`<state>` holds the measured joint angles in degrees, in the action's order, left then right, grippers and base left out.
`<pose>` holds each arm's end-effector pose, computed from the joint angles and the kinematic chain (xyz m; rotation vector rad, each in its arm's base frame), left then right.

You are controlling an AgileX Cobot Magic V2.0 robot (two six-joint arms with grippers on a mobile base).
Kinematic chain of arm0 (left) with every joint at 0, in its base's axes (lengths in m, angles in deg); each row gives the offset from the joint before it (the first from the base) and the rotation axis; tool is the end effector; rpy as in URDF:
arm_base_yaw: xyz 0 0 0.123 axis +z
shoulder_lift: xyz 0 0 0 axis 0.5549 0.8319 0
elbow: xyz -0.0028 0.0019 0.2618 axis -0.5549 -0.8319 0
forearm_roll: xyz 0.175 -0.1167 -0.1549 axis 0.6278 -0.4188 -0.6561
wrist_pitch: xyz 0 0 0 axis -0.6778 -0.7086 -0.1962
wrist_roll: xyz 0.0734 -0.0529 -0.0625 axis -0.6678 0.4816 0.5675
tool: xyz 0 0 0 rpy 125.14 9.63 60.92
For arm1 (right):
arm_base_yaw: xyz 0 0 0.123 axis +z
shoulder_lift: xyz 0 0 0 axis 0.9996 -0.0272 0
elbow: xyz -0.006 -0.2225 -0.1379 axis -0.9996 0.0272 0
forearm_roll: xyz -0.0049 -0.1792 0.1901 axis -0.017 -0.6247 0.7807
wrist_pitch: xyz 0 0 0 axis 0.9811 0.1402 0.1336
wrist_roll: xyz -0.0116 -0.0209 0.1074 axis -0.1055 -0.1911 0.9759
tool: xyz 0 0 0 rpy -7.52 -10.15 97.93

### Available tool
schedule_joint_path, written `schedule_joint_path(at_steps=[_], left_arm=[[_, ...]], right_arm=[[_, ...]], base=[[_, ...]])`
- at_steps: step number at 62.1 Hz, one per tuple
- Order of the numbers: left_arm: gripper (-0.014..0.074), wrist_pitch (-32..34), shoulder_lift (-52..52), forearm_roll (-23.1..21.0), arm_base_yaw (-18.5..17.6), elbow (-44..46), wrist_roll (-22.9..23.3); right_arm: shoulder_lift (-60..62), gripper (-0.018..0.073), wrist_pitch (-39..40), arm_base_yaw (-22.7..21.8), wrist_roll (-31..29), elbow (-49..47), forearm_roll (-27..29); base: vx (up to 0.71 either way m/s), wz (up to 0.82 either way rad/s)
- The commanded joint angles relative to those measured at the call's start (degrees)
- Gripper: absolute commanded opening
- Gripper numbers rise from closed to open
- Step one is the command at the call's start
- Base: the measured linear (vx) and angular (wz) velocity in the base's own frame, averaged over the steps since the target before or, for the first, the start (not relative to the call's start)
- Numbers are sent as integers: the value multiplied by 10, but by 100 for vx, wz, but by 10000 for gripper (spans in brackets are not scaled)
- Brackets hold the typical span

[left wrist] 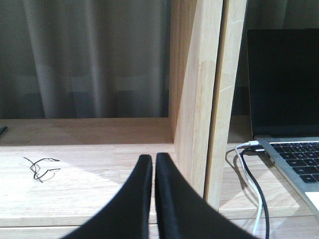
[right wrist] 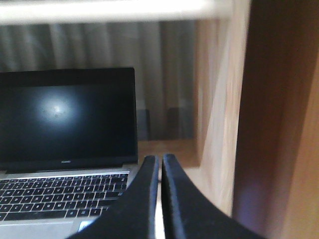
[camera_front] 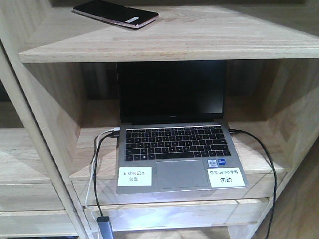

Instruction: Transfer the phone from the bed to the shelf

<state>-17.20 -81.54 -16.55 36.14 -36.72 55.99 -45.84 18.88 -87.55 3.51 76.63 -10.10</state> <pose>0.1080 0.0041 0.1835 0.0715 1.6884 0.1202 0.1125 0.0024 0.2301 0.0417 1.6213 0.0732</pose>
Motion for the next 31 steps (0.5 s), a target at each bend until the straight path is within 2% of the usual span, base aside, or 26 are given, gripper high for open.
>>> schedule_joint_path(at_steps=[1,11,16,31], left_arm=[[1,41,-8,-5,-2,12,3],[1,41,-8,-5,-2,12,3],[1,41,-8,-5,-2,12,3],[1,41,-8,-5,-2,12,3]], right_arm=[[22,-6,66,-4,6,26,-9],[71,-6,71,-5,8,88,-9],[69,-6,46,-4,7,86,-9],[69,-6,44,-4,5,86,-9]], base=[[0,0],[0,0],[0,0],[0,0]])
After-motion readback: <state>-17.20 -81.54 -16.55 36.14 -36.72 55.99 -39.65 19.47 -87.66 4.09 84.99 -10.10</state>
